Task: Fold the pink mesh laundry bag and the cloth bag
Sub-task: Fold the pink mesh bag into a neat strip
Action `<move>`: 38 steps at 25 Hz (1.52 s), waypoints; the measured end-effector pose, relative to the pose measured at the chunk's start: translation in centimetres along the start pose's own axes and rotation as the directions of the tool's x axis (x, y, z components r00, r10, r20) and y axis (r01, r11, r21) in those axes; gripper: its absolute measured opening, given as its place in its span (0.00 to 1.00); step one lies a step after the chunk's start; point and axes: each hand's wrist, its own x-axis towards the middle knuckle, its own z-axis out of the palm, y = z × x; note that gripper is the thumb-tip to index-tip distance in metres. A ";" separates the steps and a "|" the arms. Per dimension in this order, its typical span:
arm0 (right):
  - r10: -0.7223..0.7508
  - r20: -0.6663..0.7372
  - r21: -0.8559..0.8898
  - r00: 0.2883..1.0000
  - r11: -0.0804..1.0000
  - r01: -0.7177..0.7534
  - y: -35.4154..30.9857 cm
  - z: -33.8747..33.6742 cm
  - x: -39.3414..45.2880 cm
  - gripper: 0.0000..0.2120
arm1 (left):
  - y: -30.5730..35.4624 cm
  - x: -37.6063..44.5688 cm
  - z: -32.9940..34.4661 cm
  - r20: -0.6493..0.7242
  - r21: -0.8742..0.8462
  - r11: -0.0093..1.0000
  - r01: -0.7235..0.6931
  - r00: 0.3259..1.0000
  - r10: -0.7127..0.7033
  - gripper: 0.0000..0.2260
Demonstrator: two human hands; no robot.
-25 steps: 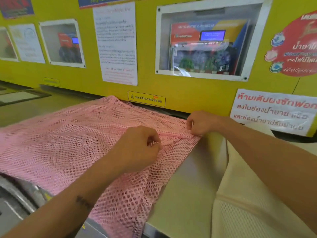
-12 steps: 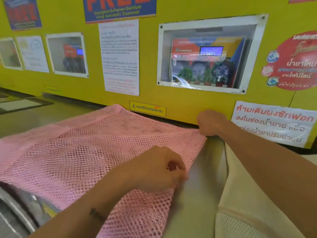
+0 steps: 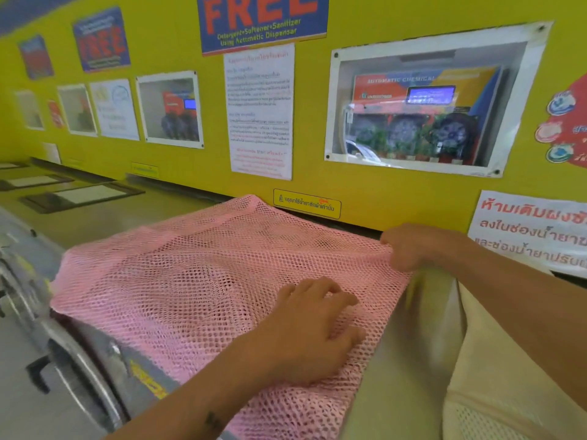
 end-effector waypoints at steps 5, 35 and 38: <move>-0.151 0.078 0.014 0.985 0.988 0.151 -0.5 -0.2 -2.2 0.30 | 3.5 -3.0 -0.2 0.093 0.055 0.993 0.103 0.990 -0.108 0.27; -0.342 -0.307 -0.227 0.888 0.933 0.281 -11.4 -9.8 2.3 0.09 | -13.4 -11.7 -9.5 -0.125 -0.619 0.780 0.093 0.969 -0.214 0.24; -0.322 -0.299 -0.218 0.898 0.940 0.264 -15.8 -11.3 5.4 0.06 | -18.1 -11.8 -11.3 -0.168 -0.580 0.800 0.156 0.938 -0.304 0.25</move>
